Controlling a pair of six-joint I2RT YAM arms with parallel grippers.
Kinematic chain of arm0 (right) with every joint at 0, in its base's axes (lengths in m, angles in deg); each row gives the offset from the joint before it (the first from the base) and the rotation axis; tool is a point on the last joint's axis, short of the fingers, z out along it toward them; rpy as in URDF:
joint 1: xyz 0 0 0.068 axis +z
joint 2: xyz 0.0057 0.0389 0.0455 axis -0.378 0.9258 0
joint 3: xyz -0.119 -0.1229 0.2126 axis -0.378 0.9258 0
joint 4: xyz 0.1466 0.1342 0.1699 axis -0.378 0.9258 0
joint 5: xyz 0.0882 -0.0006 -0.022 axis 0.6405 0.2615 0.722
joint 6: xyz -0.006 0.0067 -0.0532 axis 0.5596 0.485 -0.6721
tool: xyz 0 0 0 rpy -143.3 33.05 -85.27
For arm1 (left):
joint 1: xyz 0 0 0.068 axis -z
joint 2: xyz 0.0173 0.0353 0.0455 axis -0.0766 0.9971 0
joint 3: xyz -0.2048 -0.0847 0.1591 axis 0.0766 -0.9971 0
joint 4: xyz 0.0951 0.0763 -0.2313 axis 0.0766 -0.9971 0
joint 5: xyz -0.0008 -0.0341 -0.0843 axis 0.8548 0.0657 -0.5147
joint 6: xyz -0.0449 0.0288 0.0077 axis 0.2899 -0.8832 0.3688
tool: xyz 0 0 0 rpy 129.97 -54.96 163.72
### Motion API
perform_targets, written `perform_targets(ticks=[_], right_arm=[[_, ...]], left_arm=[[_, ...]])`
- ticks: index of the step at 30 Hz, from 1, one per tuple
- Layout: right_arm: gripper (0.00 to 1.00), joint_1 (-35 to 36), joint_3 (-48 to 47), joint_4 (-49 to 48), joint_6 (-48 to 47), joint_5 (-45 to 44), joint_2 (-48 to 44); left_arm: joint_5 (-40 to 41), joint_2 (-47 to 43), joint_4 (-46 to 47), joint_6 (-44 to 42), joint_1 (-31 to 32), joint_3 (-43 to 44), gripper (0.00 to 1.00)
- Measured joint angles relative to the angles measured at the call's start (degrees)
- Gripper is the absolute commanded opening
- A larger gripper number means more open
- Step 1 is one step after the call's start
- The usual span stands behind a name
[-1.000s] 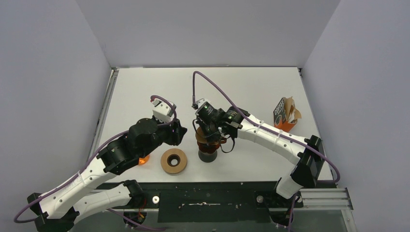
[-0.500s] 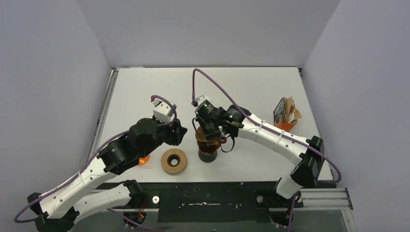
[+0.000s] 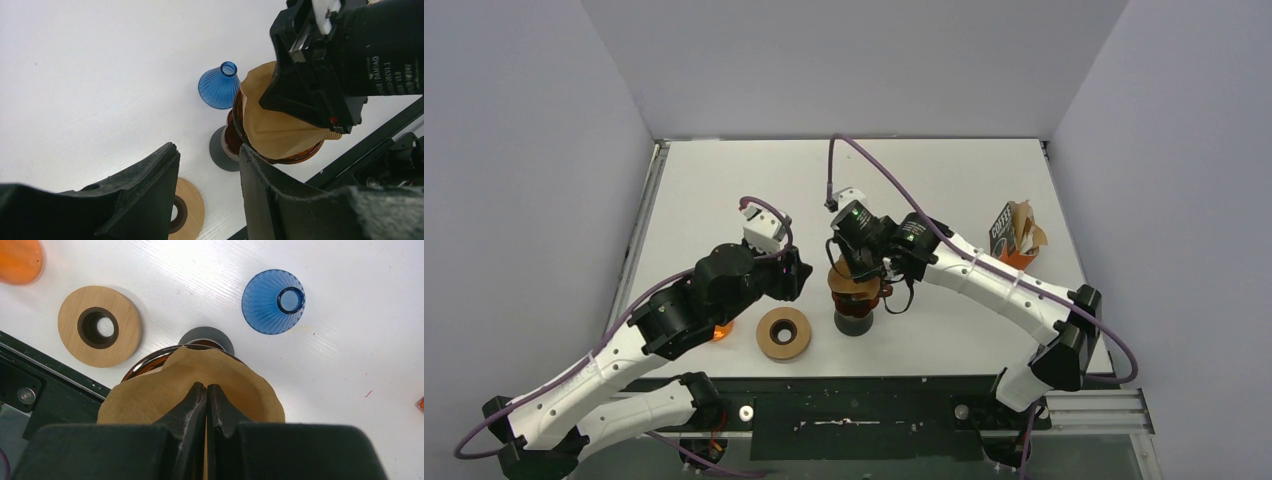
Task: Place the coffee filter in the dripper
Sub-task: Place the coffee filter in the coffee dripper, then move the coffee server to the center of the board.
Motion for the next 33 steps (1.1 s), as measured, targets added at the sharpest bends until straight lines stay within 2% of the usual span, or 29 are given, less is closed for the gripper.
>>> perform_targets(ticks=[4, 7, 14, 18, 25, 33], right_arm=[[0.01, 0.0, 0.0, 0.0, 0.0, -0.9, -2.0], [0.00, 0.0, -0.1, -0.1, 0.0, -1.7, -4.4], [0.00, -0.2, 0.4, -3.1, 0.3, -5.4, -12.2], [0.01, -0.9, 1.6, -5.1, 0.2, -7.6, -17.0], [0.02, -2.7, 5.7, -6.8, -0.5, -10.2, -22.7], [0.04, -7.9, 13.1, -8.9, -2.8, -10.9, -26.2]], left_arm=[[0.0, 0.0, 0.0, 0.1, 0.0, -0.1, 0.45], [0.0, 0.3, 0.0, 0.4, 0.0, -0.4, 0.41], [0.0, 1.5, -0.1, 4.0, 0.0, -3.4, 0.13], [0.0, 2.6, 0.0, 6.6, 0.0, -5.4, 0.00], [-3.3, 7.2, 1.6, 11.2, -1.1, -8.5, 0.00], [-15.2, 12.8, 7.6, 15.0, -8.7, -14.6, 0.00]])
